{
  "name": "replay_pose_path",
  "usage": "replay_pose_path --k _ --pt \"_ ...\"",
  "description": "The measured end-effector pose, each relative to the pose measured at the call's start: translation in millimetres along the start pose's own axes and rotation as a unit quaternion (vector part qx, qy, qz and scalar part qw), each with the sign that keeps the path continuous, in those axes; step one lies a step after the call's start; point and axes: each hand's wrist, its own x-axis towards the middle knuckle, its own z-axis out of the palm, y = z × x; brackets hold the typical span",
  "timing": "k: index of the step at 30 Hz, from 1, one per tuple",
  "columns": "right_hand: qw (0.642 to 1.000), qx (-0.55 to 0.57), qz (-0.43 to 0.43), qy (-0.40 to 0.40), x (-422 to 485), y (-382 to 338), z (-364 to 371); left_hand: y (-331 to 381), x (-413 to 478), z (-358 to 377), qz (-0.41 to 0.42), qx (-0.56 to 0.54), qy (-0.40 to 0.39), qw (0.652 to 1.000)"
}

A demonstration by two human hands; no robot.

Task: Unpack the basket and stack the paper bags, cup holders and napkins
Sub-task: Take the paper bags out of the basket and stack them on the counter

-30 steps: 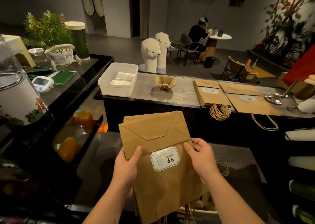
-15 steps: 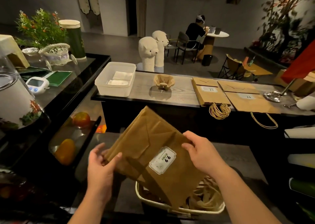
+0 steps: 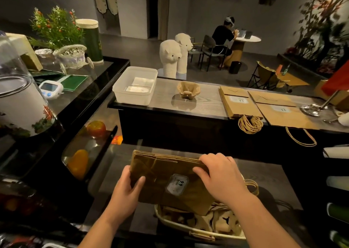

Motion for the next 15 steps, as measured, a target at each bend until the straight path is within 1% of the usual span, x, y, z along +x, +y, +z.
replay_pose_path --k 2,4,8,11,13,15 --pt "1.0 -0.011 0.022 0.001 -2 0 4 3 -3 3 -0.008 -0.044 -0.003 0.999" --pt "1.0 -0.007 0.023 0.003 -5 -2 7 4 -5 5 -0.009 -0.066 0.0 0.998" --pt "1.0 0.02 0.007 0.003 -5 2 4 2 -4 4 -0.017 -0.06 0.007 0.998" --pt "1.0 -0.003 -0.008 0.001 -6 8 6 0 -4 5 -0.016 -0.059 0.017 0.998" --pt "0.999 -0.02 -0.01 0.022 -6 8 5 1 -4 7 -0.011 -0.068 0.026 0.997" --pt "0.997 -0.033 -0.026 0.066 -4 6 2 2 -3 6 0.002 -0.084 0.042 0.996"
